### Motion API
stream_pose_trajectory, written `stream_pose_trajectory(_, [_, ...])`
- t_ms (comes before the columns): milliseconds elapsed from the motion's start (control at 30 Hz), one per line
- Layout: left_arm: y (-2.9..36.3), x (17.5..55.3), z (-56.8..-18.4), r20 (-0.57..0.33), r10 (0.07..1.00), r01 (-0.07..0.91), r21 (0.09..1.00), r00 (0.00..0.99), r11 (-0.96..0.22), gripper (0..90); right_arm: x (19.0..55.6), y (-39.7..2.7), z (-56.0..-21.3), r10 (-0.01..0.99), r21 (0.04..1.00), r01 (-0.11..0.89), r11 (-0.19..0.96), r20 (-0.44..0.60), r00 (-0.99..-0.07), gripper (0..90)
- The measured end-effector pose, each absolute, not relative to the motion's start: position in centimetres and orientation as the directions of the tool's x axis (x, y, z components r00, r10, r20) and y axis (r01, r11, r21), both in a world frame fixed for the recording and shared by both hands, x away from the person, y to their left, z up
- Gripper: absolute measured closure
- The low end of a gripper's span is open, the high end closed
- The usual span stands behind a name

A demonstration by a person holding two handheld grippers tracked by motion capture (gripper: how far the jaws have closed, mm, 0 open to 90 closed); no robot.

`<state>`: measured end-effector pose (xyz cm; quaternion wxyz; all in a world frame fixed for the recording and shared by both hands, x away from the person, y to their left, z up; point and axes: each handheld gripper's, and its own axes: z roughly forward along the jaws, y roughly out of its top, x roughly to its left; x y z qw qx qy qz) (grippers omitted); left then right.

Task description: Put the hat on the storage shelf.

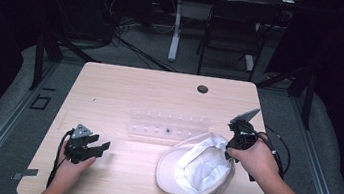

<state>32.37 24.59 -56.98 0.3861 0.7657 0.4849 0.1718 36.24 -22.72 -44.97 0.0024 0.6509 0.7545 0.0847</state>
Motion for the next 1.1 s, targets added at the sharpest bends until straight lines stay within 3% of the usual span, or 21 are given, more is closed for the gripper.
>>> stream_pose_trajectory(1100, [24.6, 32.3, -56.9, -0.111, 0.87, 0.617, 0.748, 0.481, -0.245, 43.2, 37.5, -21.0, -39.0, 0.991, 0.052, 0.994, 0.096, 0.085, -0.1, 80.3])
